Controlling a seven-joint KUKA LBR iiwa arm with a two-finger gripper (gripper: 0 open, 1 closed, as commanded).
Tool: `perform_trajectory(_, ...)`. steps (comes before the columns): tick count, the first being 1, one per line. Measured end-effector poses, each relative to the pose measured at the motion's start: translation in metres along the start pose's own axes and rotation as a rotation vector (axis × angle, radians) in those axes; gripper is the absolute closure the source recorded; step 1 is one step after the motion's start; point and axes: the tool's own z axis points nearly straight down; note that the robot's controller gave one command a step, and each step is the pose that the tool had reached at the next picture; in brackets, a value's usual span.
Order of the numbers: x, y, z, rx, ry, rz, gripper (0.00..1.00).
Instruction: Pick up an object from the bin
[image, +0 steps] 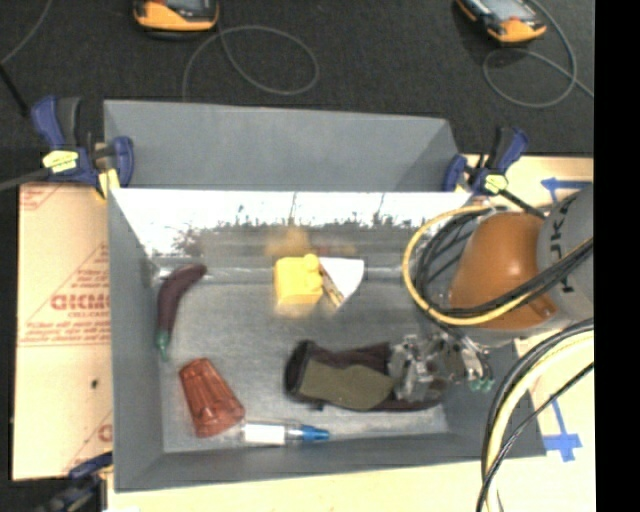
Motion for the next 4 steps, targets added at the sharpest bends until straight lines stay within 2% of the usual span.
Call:
perform_trajectory(1, 0.001, 0.002, -0.092, 0.0, -0.001, 0.03, 0.0)
perform_trajectory(2, 0.0, 0.002, -0.094, 0.001, -0.004, 0.029, 0.0)
perform_trajectory(3, -0.003, 0.005, -0.056, 0.004, -0.014, 0.006, 0.0)
perform_trajectory(4, -0.001, 0.014, 0.0, 0.001, -0.006, 0.013, 1.0)
